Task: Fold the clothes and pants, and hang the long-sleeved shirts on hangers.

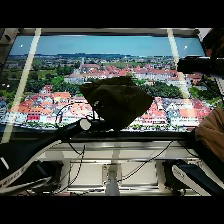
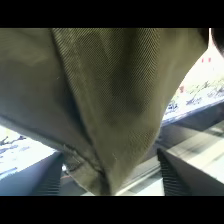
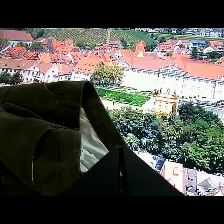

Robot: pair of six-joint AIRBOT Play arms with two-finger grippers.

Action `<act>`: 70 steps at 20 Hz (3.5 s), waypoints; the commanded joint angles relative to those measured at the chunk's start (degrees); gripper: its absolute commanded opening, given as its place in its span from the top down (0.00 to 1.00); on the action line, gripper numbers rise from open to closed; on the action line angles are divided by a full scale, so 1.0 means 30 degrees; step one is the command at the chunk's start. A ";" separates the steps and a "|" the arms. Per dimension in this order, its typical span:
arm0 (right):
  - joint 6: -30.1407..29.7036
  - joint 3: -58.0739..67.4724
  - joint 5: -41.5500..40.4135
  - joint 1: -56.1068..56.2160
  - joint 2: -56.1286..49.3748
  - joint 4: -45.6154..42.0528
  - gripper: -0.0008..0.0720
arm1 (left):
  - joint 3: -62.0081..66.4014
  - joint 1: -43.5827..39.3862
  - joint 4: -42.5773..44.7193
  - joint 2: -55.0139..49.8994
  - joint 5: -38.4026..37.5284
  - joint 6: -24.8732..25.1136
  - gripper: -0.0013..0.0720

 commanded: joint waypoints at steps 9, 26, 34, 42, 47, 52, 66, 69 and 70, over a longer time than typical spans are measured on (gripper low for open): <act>-0.1676 -0.1304 0.2295 0.0000 -0.0816 -0.2171 0.93 | 0.1851 0.0466 0.1202 -0.0430 -0.1122 0.1027 0.95; -0.5384 -1.5227 -0.0678 -0.0809 -0.1989 1.0579 0.32 | 0.1792 0.6732 1.4579 0.6207 -0.7118 -0.5515 0.94; -0.5727 -1.5584 -0.3424 0.2892 -0.3337 1.2080 0.31 | 0.1792 0.6732 1.4513 0.6207 -0.7118 -0.5515 0.94; -0.5515 -1.3500 -0.6062 0.3038 -0.6084 1.5263 0.24 | 0.1792 0.6732 1.4513 0.6207 -0.7125 -0.5515 0.94; -0.4714 -1.1890 -0.4364 0.3024 -0.8051 1.5096 0.23 | 0.1792 0.6732 1.4520 0.6207 -0.7213 -0.5508 0.94; -0.6849 -1.1774 -0.2892 0.3016 -0.7941 1.4936 0.75 | 0.1800 0.6732 1.4520 0.6207 -0.7213 -0.5508 0.94; -0.4044 -0.6892 -0.1071 -0.2178 -0.1486 1.3675 0.93 | 0.1821 1.2320 1.4724 1.3952 -0.7009 -0.5508 0.94; -0.4051 -0.6506 -0.0546 -0.1698 0.0444 1.3792 0.93 | 0.1821 1.2393 1.3879 1.5555 -0.5829 -0.5508 0.94; -0.4058 -0.6404 -0.0510 -0.1639 0.1100 1.3770 0.93 | 0.1821 1.2407 1.3529 1.5999 -0.5348 -0.5515 0.94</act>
